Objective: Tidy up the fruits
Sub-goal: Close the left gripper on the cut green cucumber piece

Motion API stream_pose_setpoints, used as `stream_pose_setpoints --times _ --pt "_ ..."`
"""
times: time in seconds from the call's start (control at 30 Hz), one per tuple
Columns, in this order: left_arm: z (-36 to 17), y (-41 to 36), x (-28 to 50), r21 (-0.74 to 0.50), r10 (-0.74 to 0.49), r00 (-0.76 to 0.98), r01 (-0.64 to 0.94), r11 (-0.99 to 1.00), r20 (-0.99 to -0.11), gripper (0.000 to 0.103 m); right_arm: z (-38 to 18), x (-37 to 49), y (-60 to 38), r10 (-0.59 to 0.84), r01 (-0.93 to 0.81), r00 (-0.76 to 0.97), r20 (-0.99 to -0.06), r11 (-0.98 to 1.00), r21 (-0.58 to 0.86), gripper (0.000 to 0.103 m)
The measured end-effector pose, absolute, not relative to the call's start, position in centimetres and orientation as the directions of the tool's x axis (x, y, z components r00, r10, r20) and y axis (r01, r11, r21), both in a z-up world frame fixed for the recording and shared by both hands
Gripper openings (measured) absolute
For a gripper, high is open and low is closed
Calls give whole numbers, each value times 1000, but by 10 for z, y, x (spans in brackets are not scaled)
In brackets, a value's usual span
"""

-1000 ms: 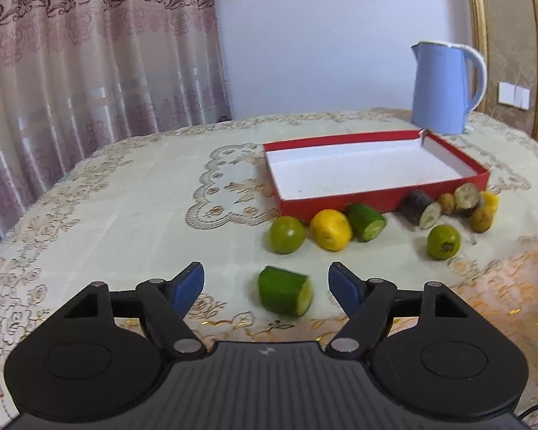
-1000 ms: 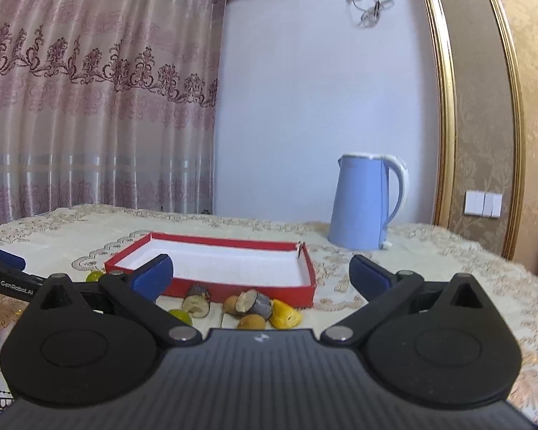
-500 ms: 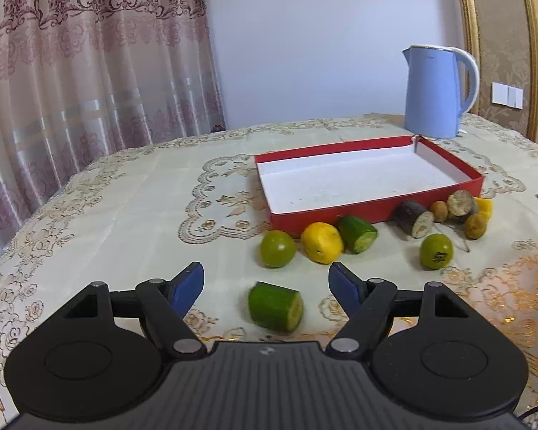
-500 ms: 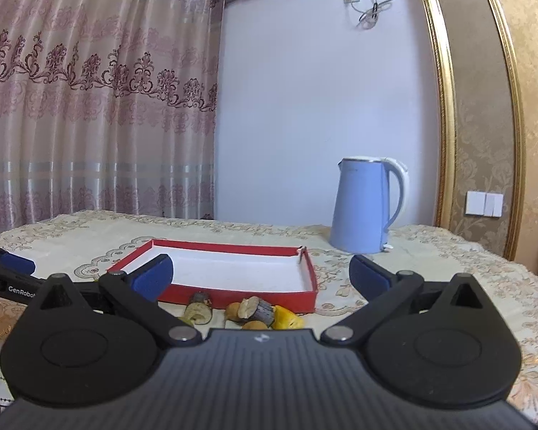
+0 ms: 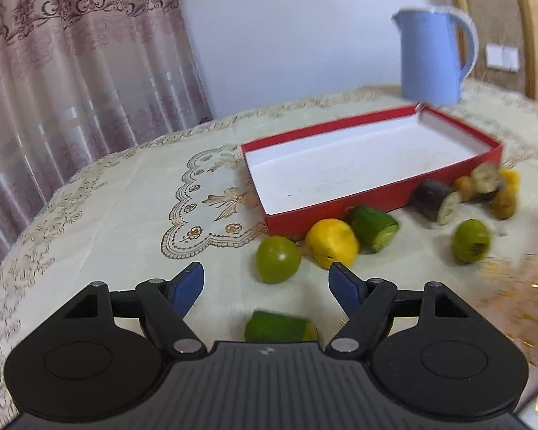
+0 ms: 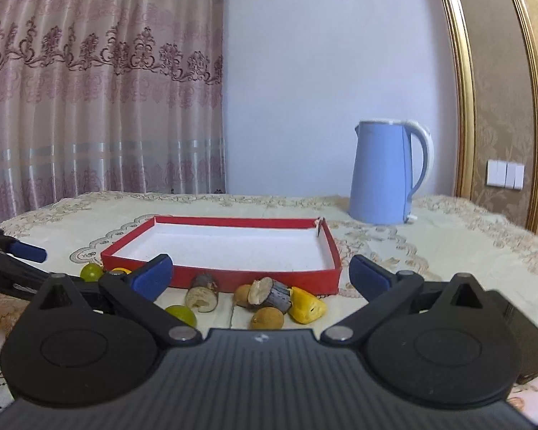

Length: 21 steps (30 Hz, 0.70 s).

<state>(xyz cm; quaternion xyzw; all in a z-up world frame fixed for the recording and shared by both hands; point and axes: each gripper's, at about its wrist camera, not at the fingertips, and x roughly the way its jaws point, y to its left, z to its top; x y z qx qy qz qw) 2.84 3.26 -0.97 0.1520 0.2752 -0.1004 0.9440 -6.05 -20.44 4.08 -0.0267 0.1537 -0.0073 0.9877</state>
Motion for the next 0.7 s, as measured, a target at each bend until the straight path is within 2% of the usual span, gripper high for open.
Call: stream_pose_setpoints --times 0.07,0.17,0.3,0.43,0.47,0.53,0.57,0.63,0.7 --pt "-11 32 40 239 -83 815 263 935 -574 77 36 -55 -211 -19 8 947 -321 999 -36 103" --pt "-9 44 37 197 -147 786 324 925 -601 77 32 -50 -218 -14 9 943 -333 1000 -15 103" --pt "-15 48 25 237 -136 777 346 908 -615 77 26 -41 -223 14 -7 938 -348 1000 24 103" --pt "-19 44 22 226 -138 775 343 912 -616 75 24 -34 -220 44 -35 934 -355 999 31 103" --pt "-20 43 22 226 -136 777 338 914 -615 73 24 -35 -218 44 -37 935 -352 999 27 103" --pt "-20 43 22 216 -129 778 323 921 -615 47 24 -36 -216 54 -49 936 -347 999 24 103" --pt "-19 44 23 189 -147 768 331 925 -623 41 24 -37 -216 55 -51 937 -345 998 21 103" --pt "-17 44 23 163 -157 764 325 931 -626 36 23 -38 -214 50 -47 938 -343 999 16 103" --pt "-16 42 20 176 -148 771 320 931 -619 35 23 -39 -213 52 -52 936 -348 999 10 103"
